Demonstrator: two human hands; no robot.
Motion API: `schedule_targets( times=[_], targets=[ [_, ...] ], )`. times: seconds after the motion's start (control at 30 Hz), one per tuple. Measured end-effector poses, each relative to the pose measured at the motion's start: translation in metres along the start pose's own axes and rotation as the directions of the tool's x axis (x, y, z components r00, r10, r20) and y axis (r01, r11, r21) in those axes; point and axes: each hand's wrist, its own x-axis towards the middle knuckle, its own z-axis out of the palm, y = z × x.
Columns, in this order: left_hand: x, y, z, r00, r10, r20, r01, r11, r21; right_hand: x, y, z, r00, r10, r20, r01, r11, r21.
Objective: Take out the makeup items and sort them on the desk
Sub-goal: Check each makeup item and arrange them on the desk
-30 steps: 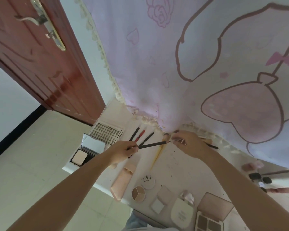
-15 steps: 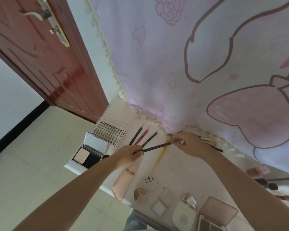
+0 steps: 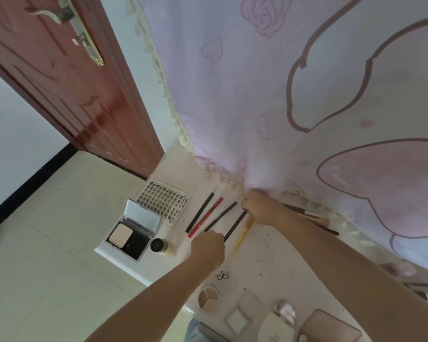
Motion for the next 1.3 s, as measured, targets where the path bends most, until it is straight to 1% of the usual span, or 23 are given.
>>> schedule_targets(
  times=[0.07, 0.13, 0.23, 0.37, 0.5, 0.57, 0.6, 0.63, 0.67, 0.7, 0.73, 0.77, 0.8, 0.83, 0.87, 0.9, 0.93, 0.97, 1.0, 1.1, 1.2, 1.23, 1.3],
  targets=[
    [0.005, 0.0, 0.002, 0.999, -0.039, -0.011, 0.039, 0.999, 0.018, 0.005, -0.001, 0.005, 0.999, -0.01, -0.037, 0.009, 1.0, -0.022],
    [0.01, -0.001, 0.008, 0.998, -0.066, 0.007, 0.065, 0.997, 0.042, 0.01, 0.0, 0.013, 0.998, -0.021, -0.06, 0.018, 0.999, -0.046],
    [0.017, -0.004, 0.015, 0.998, -0.062, 0.021, 0.061, 0.997, 0.046, 0.014, 0.001, 0.022, 0.999, -0.022, -0.047, 0.019, 0.999, -0.05],
    [0.022, -0.005, 0.016, 0.999, -0.047, 0.017, 0.047, 0.998, 0.031, 0.015, 0.004, 0.024, 0.998, -0.02, -0.061, 0.019, 0.999, -0.032],
    [0.022, -0.005, 0.016, 0.998, -0.053, 0.03, 0.051, 0.997, 0.06, 0.018, 0.009, 0.032, 0.996, -0.015, -0.087, 0.012, 0.999, -0.039],
    [0.023, -0.004, 0.015, 0.999, -0.049, 0.021, 0.048, 0.997, 0.063, 0.014, 0.011, 0.034, 0.995, -0.013, -0.095, 0.013, 1.0, -0.001],
    [0.022, -0.003, 0.015, 0.999, -0.045, 0.013, 0.044, 0.997, 0.063, 0.011, 0.011, 0.033, 0.991, 0.002, -0.13, 0.003, 0.999, 0.034],
    [0.022, -0.003, 0.014, 0.999, -0.039, 0.0, 0.039, 0.997, 0.066, 0.004, 0.01, 0.031, 0.98, 0.017, -0.198, -0.003, 0.997, 0.074],
    [0.021, -0.002, 0.013, 0.999, -0.032, -0.019, 0.034, 0.996, 0.078, -0.004, 0.01, 0.031, 0.95, 0.031, -0.311, 0.001, 0.995, 0.102],
    [0.02, -0.001, 0.013, 0.999, -0.023, -0.044, 0.027, 0.995, 0.098, -0.015, 0.011, 0.031, 0.896, 0.07, -0.438, -0.014, 0.991, 0.13],
    [0.018, 0.0, 0.012, 0.997, -0.011, -0.075, 0.02, 0.993, 0.119, -0.029, 0.015, 0.033, 0.847, 0.116, -0.518, -0.055, 0.99, 0.132],
    [0.017, 0.002, 0.012, 0.994, 0.005, -0.107, 0.01, 0.991, 0.135, -0.045, 0.021, 0.038, 0.8, 0.183, -0.571, -0.124, 0.982, 0.14],
    [0.015, 0.004, 0.012, 0.99, 0.027, -0.137, -0.007, 0.989, 0.147, -0.061, 0.027, 0.044, 0.773, 0.267, -0.575, -0.21, 0.964, 0.165],
    [0.015, 0.006, 0.012, 0.985, 0.052, -0.162, -0.027, 0.988, 0.154, -0.076, 0.032, 0.052, 0.752, 0.361, -0.552, -0.303, 0.932, 0.197],
    [0.014, 0.008, 0.012, 0.98, 0.078, -0.182, -0.049, 0.986, 0.157, -0.09, 0.036, 0.056, 0.735, 0.477, -0.482, -0.412, 0.879, 0.242],
    [0.014, 0.012, 0.011, 0.976, 0.099, -0.195, -0.069, 0.985, 0.157, -0.103, 0.04, 0.062, 0.725, 0.58, -0.372, -0.524, 0.815, 0.249],
    [0.013, 0.015, 0.01, 0.972, 0.119, -0.203, -0.087, 0.984, 0.158, -0.112, 0.045, 0.068, 0.711, 0.648, -0.274, -0.607, 0.762, 0.228],
    [0.013, 0.02, 0.009, 0.969, 0.139, -0.206, -0.105, 0.981, 0.164, -0.119, 0.047, 0.074, 0.696, 0.683, -0.224, -0.656, 0.731, 0.191],
    [0.012, 0.025, 0.008, 0.965, 0.16, -0.207, -0.125, 0.977, 0.173, -0.124, 0.047, 0.079, 0.693, 0.694, -0.192, -0.677, 0.719, 0.158],
    [0.008, 0.041, 0.005, 0.958, 0.218, -0.187, -0.183, 0.965, 0.188, -0.13, 0.043, 0.087, 0.712, 0.685, -0.155, -0.681, 0.727, 0.087],
    [0.0, 0.054, 0.001, 0.95, 0.271, -0.152, -0.246, 0.955, 0.166, -0.14, 0.04, 0.09, 0.735, 0.674, -0.065, -0.672, 0.738, 0.061],
    [-0.002, 0.057, -0.001, 0.948, 0.29, -0.134, -0.271, 0.952, 0.14, -0.144, 0.04, 0.089, 0.751, 0.659, -0.041, -0.655, 0.751, 0.083],
    [-0.004, 0.065, -0.006, 0.948, 0.305, -0.091, -0.303, 0.952, 0.039, -0.152, 0.038, 0.084, 0.798, 0.602, -0.015, -0.583, 0.779, 0.23]
  ],
)
